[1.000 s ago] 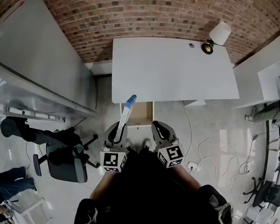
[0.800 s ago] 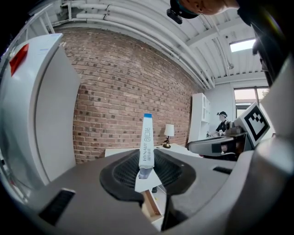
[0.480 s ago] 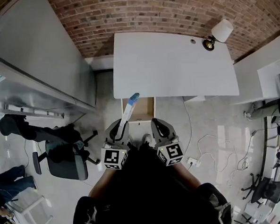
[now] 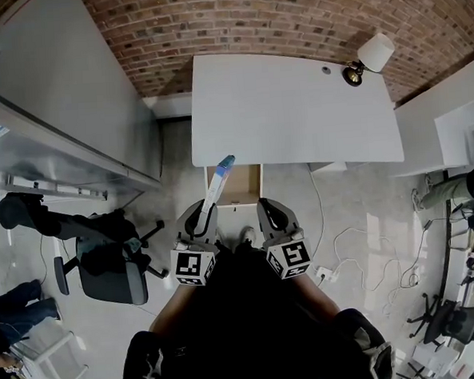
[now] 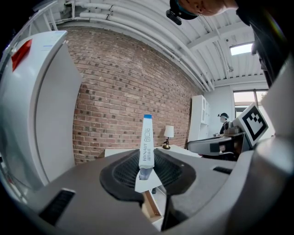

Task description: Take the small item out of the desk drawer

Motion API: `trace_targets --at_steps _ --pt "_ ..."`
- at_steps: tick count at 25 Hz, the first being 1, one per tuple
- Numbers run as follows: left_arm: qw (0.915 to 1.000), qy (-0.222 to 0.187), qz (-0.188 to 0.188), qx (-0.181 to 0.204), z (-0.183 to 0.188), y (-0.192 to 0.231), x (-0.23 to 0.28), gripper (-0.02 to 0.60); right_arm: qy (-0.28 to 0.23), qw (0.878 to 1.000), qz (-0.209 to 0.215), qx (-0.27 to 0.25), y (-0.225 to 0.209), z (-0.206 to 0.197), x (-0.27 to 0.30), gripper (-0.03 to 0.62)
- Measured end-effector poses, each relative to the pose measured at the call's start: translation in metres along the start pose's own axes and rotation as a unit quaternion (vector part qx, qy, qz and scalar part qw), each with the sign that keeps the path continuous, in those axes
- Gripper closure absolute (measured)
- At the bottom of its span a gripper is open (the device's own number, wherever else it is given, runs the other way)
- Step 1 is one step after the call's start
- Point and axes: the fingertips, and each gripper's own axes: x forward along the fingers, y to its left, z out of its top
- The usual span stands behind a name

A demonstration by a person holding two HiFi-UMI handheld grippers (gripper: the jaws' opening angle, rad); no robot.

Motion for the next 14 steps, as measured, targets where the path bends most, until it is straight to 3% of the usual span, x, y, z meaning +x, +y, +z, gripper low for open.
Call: trace_targets --at_steps 14 --pt "1.0000 -0.005 0.002 0.004 0.0042 -0.0066 0.0016 0.488 -0.008 1.000 0.010 0.004 -0.0030 0.0016 0.0006 0.568"
